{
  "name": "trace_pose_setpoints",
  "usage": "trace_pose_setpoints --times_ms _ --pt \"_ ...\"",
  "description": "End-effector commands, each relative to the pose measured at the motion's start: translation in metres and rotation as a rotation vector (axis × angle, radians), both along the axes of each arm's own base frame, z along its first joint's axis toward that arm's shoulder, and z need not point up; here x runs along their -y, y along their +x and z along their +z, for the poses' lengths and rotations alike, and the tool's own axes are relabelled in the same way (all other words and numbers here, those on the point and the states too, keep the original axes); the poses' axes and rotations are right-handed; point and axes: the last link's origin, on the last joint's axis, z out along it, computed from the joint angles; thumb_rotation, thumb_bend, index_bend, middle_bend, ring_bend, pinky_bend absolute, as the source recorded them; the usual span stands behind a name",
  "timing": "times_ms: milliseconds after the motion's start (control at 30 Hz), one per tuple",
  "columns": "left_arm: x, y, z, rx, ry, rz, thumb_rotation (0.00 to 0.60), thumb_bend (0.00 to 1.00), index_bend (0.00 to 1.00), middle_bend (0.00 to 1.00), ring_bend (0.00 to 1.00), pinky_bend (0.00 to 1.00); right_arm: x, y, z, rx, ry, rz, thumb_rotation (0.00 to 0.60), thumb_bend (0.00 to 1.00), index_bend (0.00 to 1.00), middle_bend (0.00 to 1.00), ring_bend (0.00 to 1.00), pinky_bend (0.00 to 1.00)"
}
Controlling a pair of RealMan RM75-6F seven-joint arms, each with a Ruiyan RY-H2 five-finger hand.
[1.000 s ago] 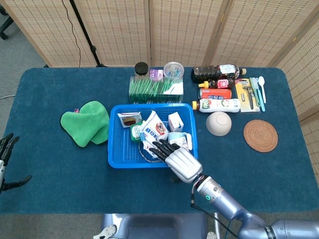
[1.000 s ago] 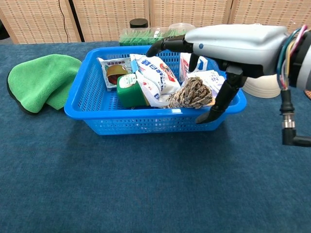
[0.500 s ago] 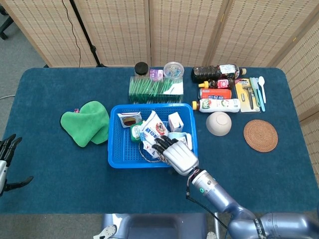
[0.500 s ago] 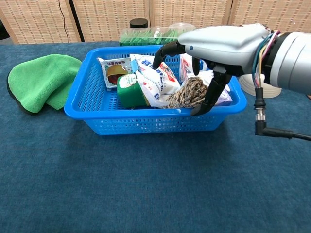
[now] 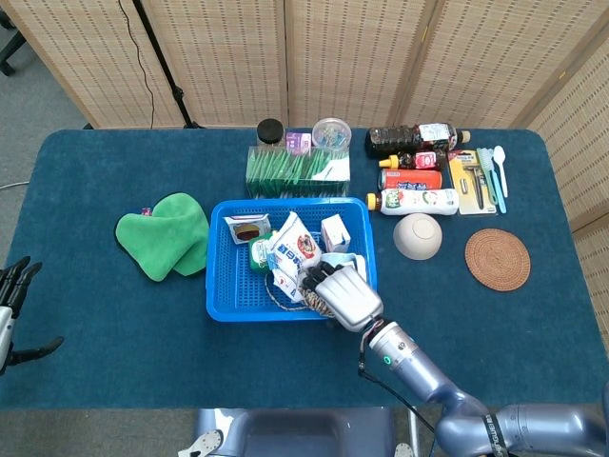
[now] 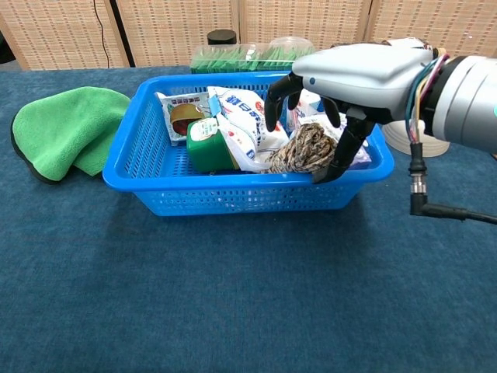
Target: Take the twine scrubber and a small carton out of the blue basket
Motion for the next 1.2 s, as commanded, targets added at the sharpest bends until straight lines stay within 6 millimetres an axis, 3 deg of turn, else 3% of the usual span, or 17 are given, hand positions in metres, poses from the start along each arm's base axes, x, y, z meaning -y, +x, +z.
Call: trace_pose_setpoints --times_ms 33,133,433,667,900,1200 --pt "0.0 0.0 0.0 0.0 -0.001 0.0 0.6 0.0 0.0 0.0 0.0 0.0 0.001 -0.002 0.0 -0.008 -0.011 0.004 0.6 0.31 0.37 0.31 0.29 0.57" --pt "0.0 0.0 0.0 0.001 -0.004 0.0 0.6 0.0 0.0 0.0 0.0 0.0 0.002 -0.004 0.0 -0.014 -0.021 0.005 0.6 0.44 0.39 0.33 0.31 0.59" --pt "0.0 0.0 -0.001 -0.002 -0.007 0.0 0.6 0.0 0.0 0.0 0.0 0.0 0.002 -0.007 0.0 -0.003 -0.009 -0.001 0.6 0.51 0.51 0.44 0.4 0.67" --pt "-0.001 0.0 -0.001 -0.003 -0.011 0.003 0.6 0.0 0.0 0.0 0.0 0.0 0.003 -0.003 0.004 0.054 -0.032 0.026 0.6 0.64 0.58 0.51 0.46 0.71" --pt "-0.003 -0.001 -0.002 -0.003 -0.014 0.009 0.6 0.0 0.0 0.0 0.0 0.0 0.011 0.007 0.04 0.177 -0.215 0.136 0.6 0.67 0.61 0.53 0.47 0.72" --pt "-0.001 0.002 -0.003 -0.004 -0.019 0.002 0.6 0.0 0.0 0.0 0.0 0.0 0.036 -0.004 0.099 0.195 -0.506 0.179 0.6 0.68 0.61 0.53 0.47 0.72"
